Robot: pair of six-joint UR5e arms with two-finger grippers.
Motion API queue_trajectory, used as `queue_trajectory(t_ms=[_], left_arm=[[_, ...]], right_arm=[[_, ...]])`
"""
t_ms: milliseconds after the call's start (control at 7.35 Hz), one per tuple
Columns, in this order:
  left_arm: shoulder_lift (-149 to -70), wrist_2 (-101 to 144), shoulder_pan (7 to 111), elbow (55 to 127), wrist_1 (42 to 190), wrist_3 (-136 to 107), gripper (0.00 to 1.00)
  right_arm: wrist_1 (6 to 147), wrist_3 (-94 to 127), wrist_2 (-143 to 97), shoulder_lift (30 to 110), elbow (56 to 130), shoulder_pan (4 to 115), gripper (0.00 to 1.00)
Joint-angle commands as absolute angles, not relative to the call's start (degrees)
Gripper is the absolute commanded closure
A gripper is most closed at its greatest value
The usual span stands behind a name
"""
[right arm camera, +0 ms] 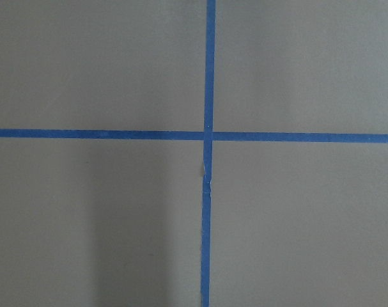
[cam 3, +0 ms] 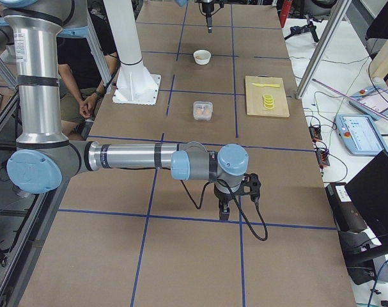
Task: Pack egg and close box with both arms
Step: 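Move the left gripper over the white bowl holding the brown egg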
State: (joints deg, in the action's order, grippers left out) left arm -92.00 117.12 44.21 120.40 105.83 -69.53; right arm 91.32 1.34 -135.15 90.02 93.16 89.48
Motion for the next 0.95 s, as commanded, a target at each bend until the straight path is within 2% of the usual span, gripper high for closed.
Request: queue_trajectory(t_ms=[0,816], left_arm=[[-97.87,113.12,37.37,115.79,105.65,-76.97,0.04],[-98.70,111.09,34.37,111.27,105.56,-77.25,0.12]], right_arm=[[91.32,1.67,-135.52,89.91,93.16,89.47,0.00],[91.32,1.93,-139.31,90.09,92.81,89.47,0.00]])
